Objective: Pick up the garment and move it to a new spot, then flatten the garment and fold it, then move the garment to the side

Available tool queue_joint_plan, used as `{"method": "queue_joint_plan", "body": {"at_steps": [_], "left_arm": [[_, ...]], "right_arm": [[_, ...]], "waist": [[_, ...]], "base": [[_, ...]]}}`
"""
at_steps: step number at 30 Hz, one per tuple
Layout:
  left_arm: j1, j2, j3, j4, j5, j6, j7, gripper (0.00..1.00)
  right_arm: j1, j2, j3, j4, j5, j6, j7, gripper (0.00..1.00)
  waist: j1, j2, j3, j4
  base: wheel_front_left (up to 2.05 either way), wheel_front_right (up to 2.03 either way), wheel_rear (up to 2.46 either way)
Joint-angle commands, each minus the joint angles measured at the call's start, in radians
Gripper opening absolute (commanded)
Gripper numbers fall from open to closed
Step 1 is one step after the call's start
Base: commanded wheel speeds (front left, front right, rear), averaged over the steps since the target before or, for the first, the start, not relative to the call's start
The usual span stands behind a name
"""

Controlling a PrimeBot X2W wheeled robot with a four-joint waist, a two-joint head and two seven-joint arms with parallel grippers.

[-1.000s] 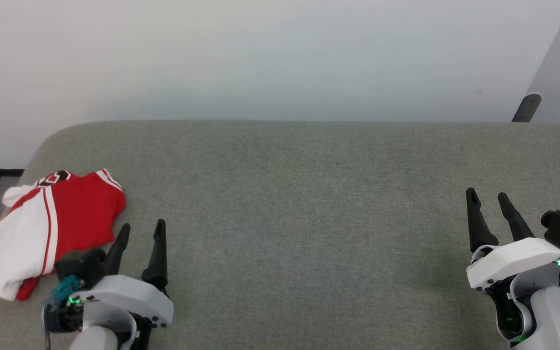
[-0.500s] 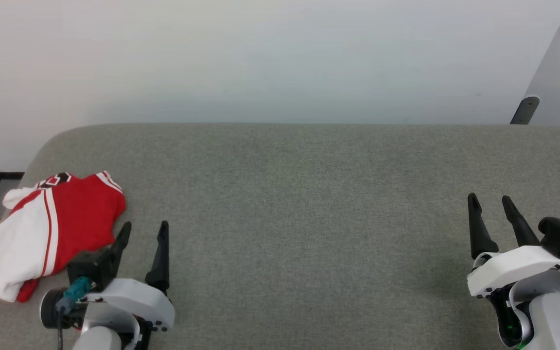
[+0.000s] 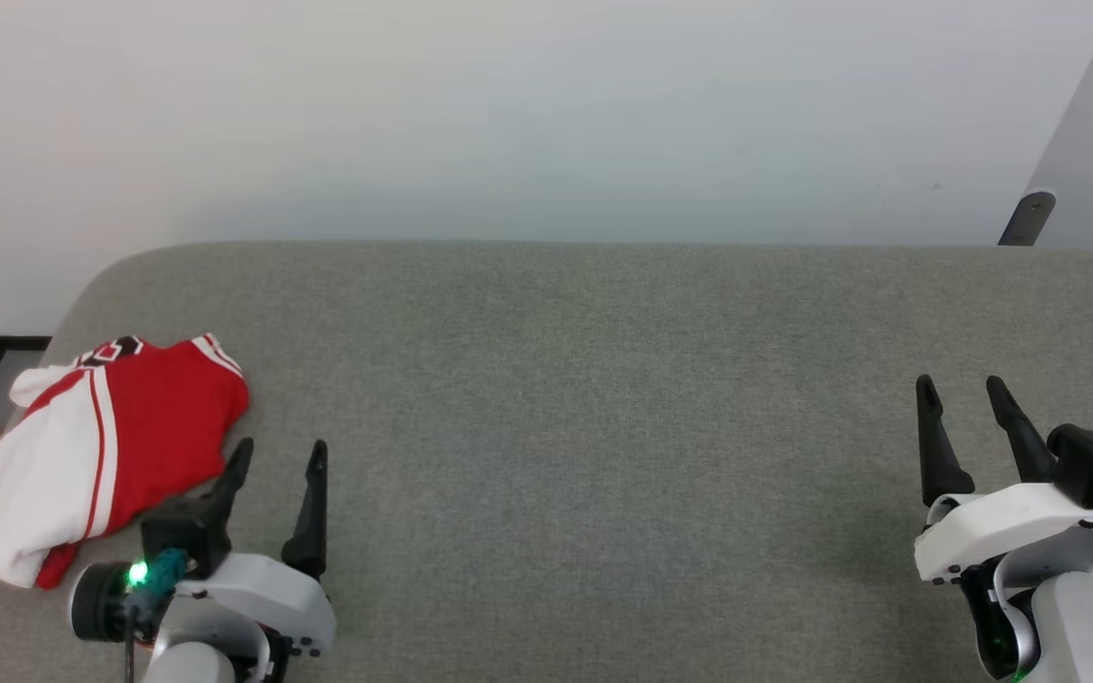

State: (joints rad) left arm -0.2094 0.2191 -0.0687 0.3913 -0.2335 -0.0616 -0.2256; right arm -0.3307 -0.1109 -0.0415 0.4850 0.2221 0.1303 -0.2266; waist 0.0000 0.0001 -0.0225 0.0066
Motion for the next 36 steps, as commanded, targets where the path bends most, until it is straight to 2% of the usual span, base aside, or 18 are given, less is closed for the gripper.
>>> {"method": "queue_joint_plan", "body": {"at_steps": [1, 19, 32, 36], "left_arm": [[-0.005, 0.004, 0.004, 0.000, 0.017, -0.002, -0.009, 1.00], [-0.004, -0.018, 0.050, 0.038, 0.107, -0.035, -0.042, 1.00], [-0.012, -0.036, 0.075, 0.059, 0.080, -0.053, -0.039, 1.00], [-0.018, -0.046, 0.088, 0.079, 0.041, -0.062, -0.039, 1.00]], "right_arm": [[0.006, -0.001, -0.003, -0.003, -0.021, 0.001, -0.008, 1.00], [-0.024, -0.013, -0.018, 0.021, -0.088, 0.001, -0.041, 1.00], [-0.026, -0.014, -0.015, 0.021, -0.065, 0.001, -0.040, 1.00], [-0.021, -0.008, -0.013, 0.024, -0.055, 0.001, -0.040, 1.00]], "waist": [[0.0000, -0.0001, -0.001, 0.000], [0.0000, -0.0001, -0.002, 0.005], [0.0000, -0.0001, 0.002, 0.010], [0.0000, -0.0001, 0.001, 0.009]], "base": [[0.00, 0.00, 0.00], [0.00, 0.00, 0.00], [0.00, 0.00, 0.00], [0.00, 0.00, 0.00]]}}
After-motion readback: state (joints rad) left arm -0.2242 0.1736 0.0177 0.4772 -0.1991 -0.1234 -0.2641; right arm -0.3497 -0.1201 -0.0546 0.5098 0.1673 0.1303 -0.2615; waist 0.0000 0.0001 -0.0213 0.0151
